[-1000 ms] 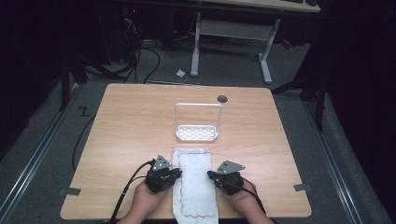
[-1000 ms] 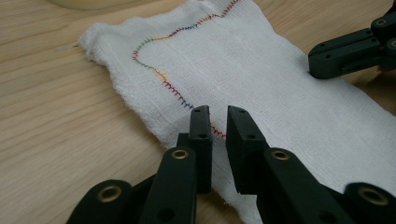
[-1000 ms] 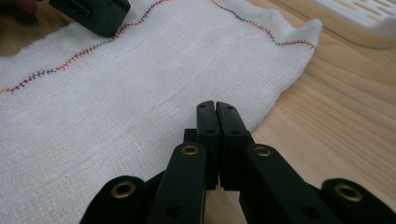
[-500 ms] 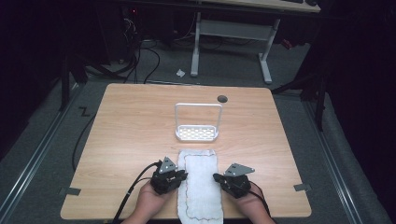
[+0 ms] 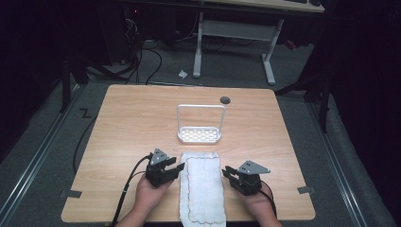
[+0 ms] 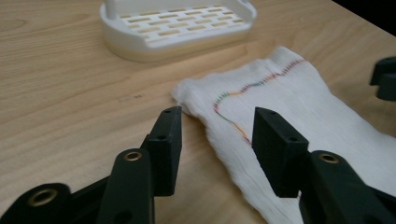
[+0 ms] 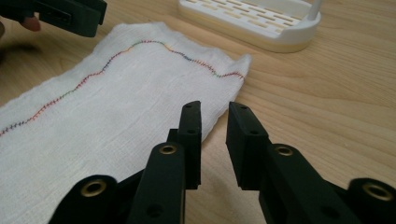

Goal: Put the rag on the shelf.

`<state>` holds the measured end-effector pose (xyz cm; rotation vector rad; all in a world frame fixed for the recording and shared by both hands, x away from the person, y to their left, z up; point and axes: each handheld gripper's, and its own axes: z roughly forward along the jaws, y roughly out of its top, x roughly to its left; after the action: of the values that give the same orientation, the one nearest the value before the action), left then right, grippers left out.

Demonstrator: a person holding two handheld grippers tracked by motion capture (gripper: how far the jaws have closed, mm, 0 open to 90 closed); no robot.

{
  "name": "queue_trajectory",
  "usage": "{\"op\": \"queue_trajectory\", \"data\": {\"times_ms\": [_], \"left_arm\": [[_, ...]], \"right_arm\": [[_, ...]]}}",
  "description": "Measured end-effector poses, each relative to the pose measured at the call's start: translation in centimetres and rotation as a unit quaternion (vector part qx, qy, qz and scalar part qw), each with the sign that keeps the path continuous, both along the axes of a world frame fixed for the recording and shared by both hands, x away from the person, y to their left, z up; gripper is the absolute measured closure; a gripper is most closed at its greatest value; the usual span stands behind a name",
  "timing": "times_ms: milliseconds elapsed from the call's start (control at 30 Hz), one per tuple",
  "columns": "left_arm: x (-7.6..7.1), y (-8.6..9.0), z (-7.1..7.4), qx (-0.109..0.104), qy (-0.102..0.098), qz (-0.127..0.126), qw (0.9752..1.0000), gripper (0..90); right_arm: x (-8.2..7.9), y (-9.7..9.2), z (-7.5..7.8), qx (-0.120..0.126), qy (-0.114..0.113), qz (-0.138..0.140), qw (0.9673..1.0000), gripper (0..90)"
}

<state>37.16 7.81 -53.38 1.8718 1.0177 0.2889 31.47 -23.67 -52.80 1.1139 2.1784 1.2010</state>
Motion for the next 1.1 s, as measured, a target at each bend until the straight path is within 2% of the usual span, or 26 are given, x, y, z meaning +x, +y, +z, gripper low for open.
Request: {"op": "queue_trajectory", "data": {"times_ms": [33,133,233,333,367,400,533,633,700,767,867,933,967,1000,1067,1100], "left_arm": [[0.8,-0.4,-0.1,0.007,0.005,0.007,0.9999,49.7],[1.6,-1.2,-0.3,0.008,0.011,0.009,0.9999,48.0],[2.6,-2.6,-0.7,0.032,0.031,0.01,0.999,50.1],[2.6,-3.1,-0.6,0.039,0.028,0.004,0.9988,58.9],[2.3,-3.6,-0.6,0.058,0.016,0.001,0.9982,60.5],[2.1,-3.7,-0.6,0.06,0.014,0.001,0.9981,62.6],[1.8,-3.7,-0.7,0.052,0.023,-0.006,0.9984,73.4],[1.7,-3.8,-0.7,0.049,0.025,-0.014,0.9984,79.7],[1.7,-3.7,-0.7,0.047,0.027,-0.016,0.9984,81.5],[1.8,-3.6,-0.7,0.042,0.032,-0.016,0.9985,82.0],[1.8,-3.6,-0.7,0.042,0.031,-0.016,0.9985,82.3],[1.8,-3.6,-0.8,0.041,0.033,-0.016,0.9985,82.9],[1.9,-3.6,-0.8,0.04,0.033,-0.016,0.9985,82.9],[1.9,-3.5,-0.8,0.04,0.034,-0.016,0.9985,83.2],[1.7,-3.6,-0.7,0.04,0.035,-0.012,0.9985,83.7],[1.7,-3.6,-0.7,0.04,0.035,-0.012,0.9985,83.8]], "right_arm": [[0.1,0.0,0.0,0.001,0.002,-0.001,1.0,72.3],[0.1,0.1,0.0,-0.002,0.002,0.003,1.0,71.6],[0.2,0.3,-0.1,-0.004,0.007,0.003,1.0,71.2],[0.4,0.4,-0.2,-0.001,0.015,0.004,0.9999,68.9],[0.5,0.5,-0.3,0.002,0.02,0.005,0.9998,68.0],[0.6,0.6,-0.4,0.004,0.025,0.002,0.9997,66.6],[1.9,1.5,-0.3,0.008,0.041,-0.009,0.9991,63.0],[4.0,2.5,0.2,0.006,0.047,-0.029,0.9985,58.6],[5.4,3.0,0.2,0.002,0.055,-0.045,0.9974,56.3],[6.5,3.6,-0.1,-0.01,0.074,-0.055,0.9957,55.5],[6.8,4.0,-0.6,-0.023,0.079,-0.064,0.9945,55.6],[6.7,4.2,-0.9,-0.017,0.072,-0.062,0.9953,65.7],[6.7,4.2,-0.9,-0.017,0.072,-0.062,0.9953,65.7],[6.5,4.3,-1.0,-0.009,0.074,-0.055,0.9957,74.8],[6.4,4.4,-1.1,-0.006,0.07,-0.053,0.9961,84.9],[6.4,4.4,-1.1,-0.006,0.07,-0.053,0.9961,84.9]]}}
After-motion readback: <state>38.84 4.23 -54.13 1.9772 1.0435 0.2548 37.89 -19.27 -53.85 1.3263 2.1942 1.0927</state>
